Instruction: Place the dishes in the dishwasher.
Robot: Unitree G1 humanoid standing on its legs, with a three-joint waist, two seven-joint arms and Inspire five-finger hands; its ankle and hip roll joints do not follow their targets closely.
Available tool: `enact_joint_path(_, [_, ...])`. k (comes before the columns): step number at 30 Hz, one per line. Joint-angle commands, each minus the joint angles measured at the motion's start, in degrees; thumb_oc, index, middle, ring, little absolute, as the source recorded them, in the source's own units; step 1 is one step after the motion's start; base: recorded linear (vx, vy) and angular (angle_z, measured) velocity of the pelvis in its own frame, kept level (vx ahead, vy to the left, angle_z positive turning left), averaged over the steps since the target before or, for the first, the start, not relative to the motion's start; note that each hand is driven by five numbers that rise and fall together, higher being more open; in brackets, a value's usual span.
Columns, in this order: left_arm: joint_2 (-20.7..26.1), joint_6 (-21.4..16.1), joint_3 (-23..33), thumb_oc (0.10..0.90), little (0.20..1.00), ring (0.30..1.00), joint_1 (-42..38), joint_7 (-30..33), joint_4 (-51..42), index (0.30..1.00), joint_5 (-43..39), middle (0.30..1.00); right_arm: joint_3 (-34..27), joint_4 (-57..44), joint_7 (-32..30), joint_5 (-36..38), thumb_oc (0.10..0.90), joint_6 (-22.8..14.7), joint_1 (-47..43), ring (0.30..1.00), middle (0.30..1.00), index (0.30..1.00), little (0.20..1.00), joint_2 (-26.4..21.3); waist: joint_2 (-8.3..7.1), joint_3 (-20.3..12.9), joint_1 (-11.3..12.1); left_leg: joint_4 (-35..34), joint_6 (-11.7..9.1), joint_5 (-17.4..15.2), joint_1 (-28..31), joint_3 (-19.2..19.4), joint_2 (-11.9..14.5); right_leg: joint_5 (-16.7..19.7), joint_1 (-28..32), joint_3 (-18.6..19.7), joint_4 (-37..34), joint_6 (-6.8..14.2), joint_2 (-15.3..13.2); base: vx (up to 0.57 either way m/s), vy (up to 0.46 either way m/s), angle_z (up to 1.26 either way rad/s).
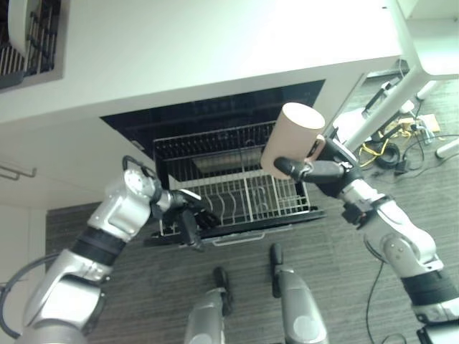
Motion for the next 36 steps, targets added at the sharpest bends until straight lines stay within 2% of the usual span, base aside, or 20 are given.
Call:
enact_joint_path(1, [-3.9, 2.6, -7.9, 0.8, 0.9, 0.9, 18.0, -21.2, -2.2, 0.9, -9.8, 0.9, -3.7, -1.7, 3.4, 1.1, 0.4, -3.9, -3.7, 0.3, 0.3, 0.3, 0.3, -0.9, -0.14, -6.3, 1.3, 1.5, -2.8, -2.9, 0.4, 1.6, 4.0, -8.6, 2.3, 1.5, 3.4, 4.7, -1.4, 0.02, 0.023, -0.03])
enact_joint_path(3, [-4.0, 1.9, -7.6, 0.8, 0.9, 0.9, 18.7, -16.7, -2.2, 0.9, -12.7, 0.9, -3.8, -1.1, 2.6, -0.1, 0.4, -3.9, -3.5, 0.3, 0.3, 0.3, 0.3, -0.9, -0.08, -6.4, 1.4, 1.5, -2.8, -2.9, 0.4, 1.5, 3.9, -8.7, 2.4, 1.6, 3.4, 4.6, -1.4, 0.02, 0.007, -0.04])
enact_joint_path(5, [-3.9, 2.0, -5.7, 0.8, 0.9, 0.9, 19.3, -7.7, -3.8, 0.9, -19.3, 0.9, -4.3, -0.4, 1.2, -0.8, 0.4, -3.9, -2.7, 0.3, 0.3, 0.3, 0.3, -1.3, -0.08, -6.6, 1.9, 1.5, -2.7, -2.9, 0.4, 1.4, 3.8, -8.7, 2.6, 1.4, 3.4, 4.6, -1.5, 0.04, -0.017, -0.05])
enact_joint_path(6, [-3.9, 0.9, -2.7, 0.8, 0.9, 0.9, 20.1, 4.8, -6.6, 0.9, -28.0, 0.9, -5.1, 0.0, 0.1, -2.7, 0.4, -4.5, -1.6, 0.3, 0.3, 0.3, 0.3, -1.5, -0.09, -6.8, 2.5, 1.5, -2.7, -2.9, 0.3, 1.0, 3.6, -8.8, 2.9, 1.0, 3.4, 4.6, -1.7, 0.04, -0.038, 0.0])
enact_joint_path(8, [-3.8, -0.1, 0.4, 0.8, 0.9, 0.9, 21.0, 16.2, -9.7, 0.9, -35.7, 0.9, -5.9, -0.1, -0.5, -4.0, 0.4, -5.2, -0.3, 0.3, 0.3, 0.3, 0.3, -1.9, -0.21, -6.9, 3.1, 1.5, -2.6, -2.8, 0.2, 0.7, 3.4, -8.9, 3.0, 0.7, 3.4, 4.6, -1.8, 0.05, -0.055, 0.07])
enact_joint_path(9, [-3.2, -5.3, 4.1, 0.8, 0.9, 0.9, 21.7, 27.2, -11.3, 0.9, -42.6, 0.9, -7.0, -0.3, -1.9, -5.3, 0.4, -6.3, 1.2, 0.3, 0.3, 0.3, 0.3, -2.1, -0.38, -6.7, 3.8, 1.5, -2.6, -3.1, 0.6, 0.1, 3.2, -9.3, 3.7, 0.5, 3.4, 4.8, -1.9, 0.02, -0.09, 0.12])
enact_joint_path(11, [-2.2, -10.8, 8.8, 0.8, 0.9, 0.9, 22.5, 35.5, -12.3, 0.9, -48.0, 0.9, -8.4, -0.1, -3.2, -6.7, 0.4, -7.7, 2.6, 0.3, 0.3, 0.3, 0.3, -2.3, -0.56, -6.8, 4.7, 1.5, -2.5, -3.0, 0.3, -0.6, 2.9, -9.4, 3.7, 0.3, 3.4, 4.9, -2.1, 0.01, -0.108, 0.19])
enact_joint_path(12, [-1.8, -12.7, 10.9, 0.8, 0.9, 0.9, 22.7, 37.4, -12.6, 0.9, -49.1, 0.9, -8.9, 0.1, -4.1, -7.4, 0.4, -8.3, 2.8, 0.3, 0.3, 0.3, 0.3, -2.1, -0.65, -6.8, 5.2, 1.5, -2.5, -2.5, -0.2, -1.0, 2.9, -8.9, 3.4, 0.2, 3.4, 4.8, -2.2, 0.0, -0.124, 0.32])
enact_joint_path(13, [-1.6, -16.1, 13.9, 0.8, 0.9, 0.9, 23.3, 40.6, -12.7, 0.9, -50.0, 0.9, -9.5, 0.6, -5.8, -8.2, 0.4, -9.0, 3.0, 0.3, 0.3, 0.3, 0.3, -1.8, -0.83, -6.7, 6.0, 1.5, -2.5, -2.4, -0.5, -1.5, 2.8, -8.9, 3.3, 0.0, 3.4, 4.9, -2.4, -0.04, -0.126, 0.42])
enact_joint_path(18, [-1.7, -21.6, 17.6, 0.8, 0.9, 0.9, 23.7, 43.5, -12.2, 0.9, -48.0, 0.9, -9.5, 3.6, -11.6, -10.6, 0.4, -8.7, -0.7, 0.3, 0.3, 0.3, 0.3, -2.5, -1.49, -6.1, 8.2, 1.5, -2.5, -2.2, -1.5, -3.1, 2.4, -8.8, 3.1, -1.2, 3.4, 4.9, -2.7, -0.02, -0.107, 0.31])
enact_joint_path(20, [-1.0, -23.1, 17.1, 0.8, 0.9, 0.9, 23.5, 47.6, -12.4, 0.9, -46.2, 0.9, -8.9, 5.8, -13.8, -9.6, 0.4, -6.3, -3.4, 0.3, 0.3, 0.3, 0.3, -4.7, -1.85, -5.9, 9.3, 1.5, -2.4, -2.1, -1.9, -3.8, 2.2, -8.7, 3.1, -1.9, 3.4, 4.9, -2.8, -0.01, -0.096, 0.21])
enact_joint_path(22, [-0.8, -23.0, 17.3, 0.8, 0.9, 0.9, 23.4, 49.3, -13.0, 0.9, -47.5, 0.9, -8.5, 8.4, -14.4, -10.1, 0.4, -4.5, -4.5, 0.3, 0.3, 0.3, 0.3, -6.4, -2.11, -5.8, 10.0, 1.5, -2.3, -2.0, -2.0, -4.1, 2.1, -8.6, 3.0, -2.3, 3.4, 4.9, -3.0, 0.01, -0.082, 0.1])
enact_joint_path(26, [0.1, -24.0, 17.1, 0.8, 0.9, 0.9, 22.4, 51.0, -13.5, 0.9, -48.1, 0.9, -7.1, 13.3, -15.5, -11.2, 0.4, -2.3, -7.4, 0.3, 0.3, 0.3, 0.3, -9.0, -2.45, -5.5, 10.9, 1.5, -2.4, -2.0, -2.3, -4.3, 2.0, -8.4, 2.9, -2.9, 3.4, 5.0, -3.2, 0.0, -0.074, 0.11])
enact_joint_path(29, [1.4, -27.1, 16.7, 0.8, 0.9, 0.9, 20.8, 52.3, -13.6, 0.9, -48.5, 0.9, -4.5, 20.3, -17.6, -14.3, 0.4, -0.1, -11.5, 0.3, 0.3, 0.3, 0.3, -12.2, -2.72, -5.0, 11.8, 1.5, -2.4, -1.9, -2.5, -4.6, 1.9, -8.2, 2.9, -3.3, 3.4, 5.0, -3.2, 0.0, -0.07, 0.1])
enact_joint_path(36, [2.3, -30.3, 15.2, 0.8, 0.9, 0.9, 16.7, 53.1, -13.0, 0.9, -50.6, 0.9, 1.8, 33.7, -15.1, -14.8, 0.4, 4.3, -18.7, 0.3, 0.3, 0.3, 0.3, -13.6, -2.69, -4.0, 13.0, 1.5, -2.6, -1.7, -3.0, -5.0, 1.8, -7.9, 2.5, -4.0, 3.4, 5.0, -3.5, -0.02, -0.031, 0.06])
